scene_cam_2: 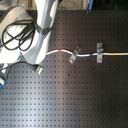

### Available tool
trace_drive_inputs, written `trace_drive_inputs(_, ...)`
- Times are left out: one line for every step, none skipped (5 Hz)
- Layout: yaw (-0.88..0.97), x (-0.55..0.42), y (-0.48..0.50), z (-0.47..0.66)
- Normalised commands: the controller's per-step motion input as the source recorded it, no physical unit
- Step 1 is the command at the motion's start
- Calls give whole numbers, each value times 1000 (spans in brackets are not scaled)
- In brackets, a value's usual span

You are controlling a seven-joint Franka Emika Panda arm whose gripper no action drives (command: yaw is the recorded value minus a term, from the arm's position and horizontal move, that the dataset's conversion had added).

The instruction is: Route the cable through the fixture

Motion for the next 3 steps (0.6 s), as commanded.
trace_drive_inputs(657,218,108,391)
trace_drive_inputs(323,123,39,438)
trace_drive_inputs(14,0,0,0)
